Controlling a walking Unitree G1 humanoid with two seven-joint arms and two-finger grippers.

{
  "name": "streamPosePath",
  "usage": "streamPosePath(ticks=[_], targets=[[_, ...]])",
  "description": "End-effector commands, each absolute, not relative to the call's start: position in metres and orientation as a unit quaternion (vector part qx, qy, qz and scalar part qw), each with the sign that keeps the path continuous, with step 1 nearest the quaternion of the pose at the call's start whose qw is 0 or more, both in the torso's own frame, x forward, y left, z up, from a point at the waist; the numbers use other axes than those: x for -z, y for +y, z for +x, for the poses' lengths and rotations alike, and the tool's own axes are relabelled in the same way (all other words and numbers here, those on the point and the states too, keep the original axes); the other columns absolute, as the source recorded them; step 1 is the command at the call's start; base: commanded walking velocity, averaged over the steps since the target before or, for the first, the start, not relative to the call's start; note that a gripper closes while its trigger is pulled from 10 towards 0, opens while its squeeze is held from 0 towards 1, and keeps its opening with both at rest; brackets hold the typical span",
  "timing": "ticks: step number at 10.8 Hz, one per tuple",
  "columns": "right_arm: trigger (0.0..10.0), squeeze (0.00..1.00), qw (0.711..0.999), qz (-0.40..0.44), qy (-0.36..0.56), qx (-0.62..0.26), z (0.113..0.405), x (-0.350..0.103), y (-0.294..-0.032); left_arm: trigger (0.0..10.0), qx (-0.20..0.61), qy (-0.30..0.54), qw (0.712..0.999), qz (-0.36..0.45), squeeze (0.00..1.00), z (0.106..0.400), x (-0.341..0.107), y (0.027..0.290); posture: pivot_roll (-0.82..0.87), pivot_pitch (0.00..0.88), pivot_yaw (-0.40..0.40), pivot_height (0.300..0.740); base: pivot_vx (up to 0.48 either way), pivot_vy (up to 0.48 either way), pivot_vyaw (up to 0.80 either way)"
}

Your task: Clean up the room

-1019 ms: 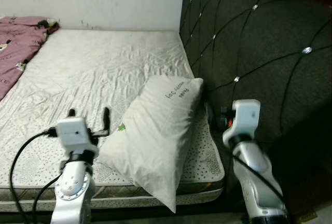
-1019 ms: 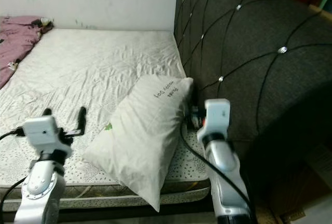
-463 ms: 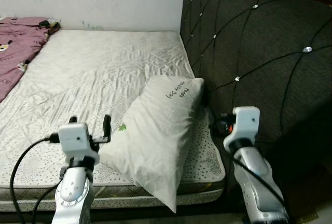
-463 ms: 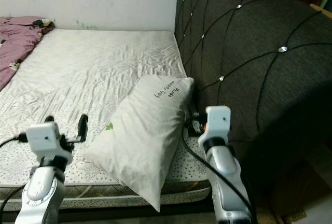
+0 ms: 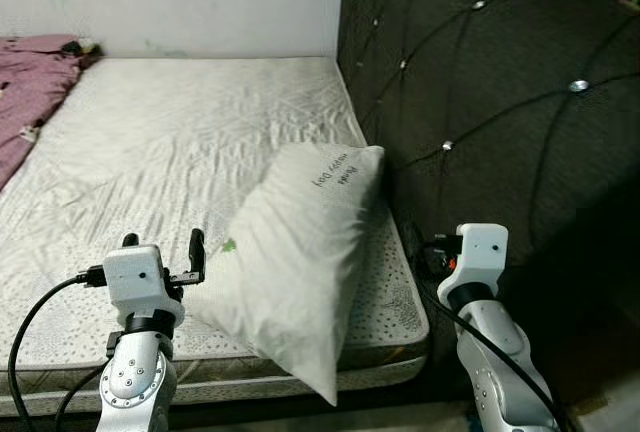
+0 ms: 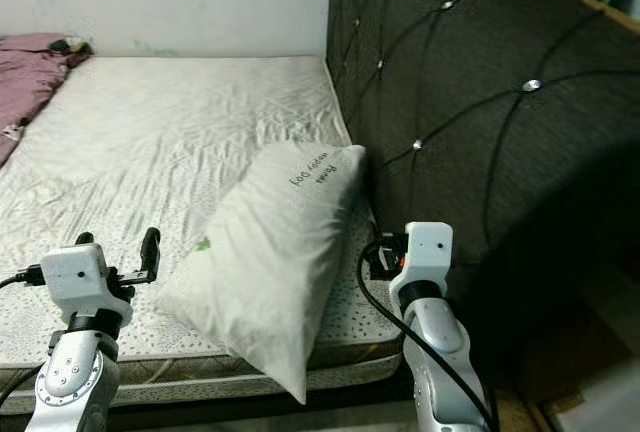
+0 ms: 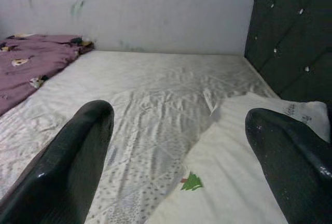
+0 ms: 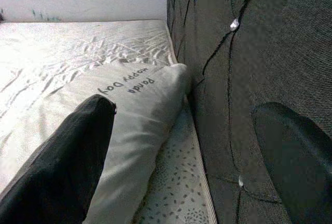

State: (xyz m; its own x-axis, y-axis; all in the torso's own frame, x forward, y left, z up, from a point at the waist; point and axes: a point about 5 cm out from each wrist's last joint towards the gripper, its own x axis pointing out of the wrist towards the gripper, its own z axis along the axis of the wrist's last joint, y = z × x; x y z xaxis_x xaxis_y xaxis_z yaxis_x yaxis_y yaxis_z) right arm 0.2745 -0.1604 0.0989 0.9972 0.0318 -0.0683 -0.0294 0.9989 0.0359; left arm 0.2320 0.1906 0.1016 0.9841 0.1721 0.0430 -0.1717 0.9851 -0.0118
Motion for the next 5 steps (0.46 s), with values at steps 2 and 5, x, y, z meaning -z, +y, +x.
streamPosePath(ticks=[2, 5], targets=[[10.0, 0.0, 1.0, 0.015, 0.022, -0.015, 0.2726, -0.1046, -0.1617, 10.0, -0.102, -0.015, 0.995, -0.006, 0.0, 0.2288, -0.1011, 0.1964, 0.05, 0.017, 0.0, 0.74, 0.0, 0.0, 0.0], [10.0, 0.0, 1.0, 0.02, 0.02, -0.005, 0.2745, -0.1079, -0.1645, 10.0, -0.095, -0.016, 0.995, -0.035, 0.0, 0.2308, -0.1044, 0.195, 0.05, 0.032, 0.002, 0.74, 0.0, 0.0, 0.0]])
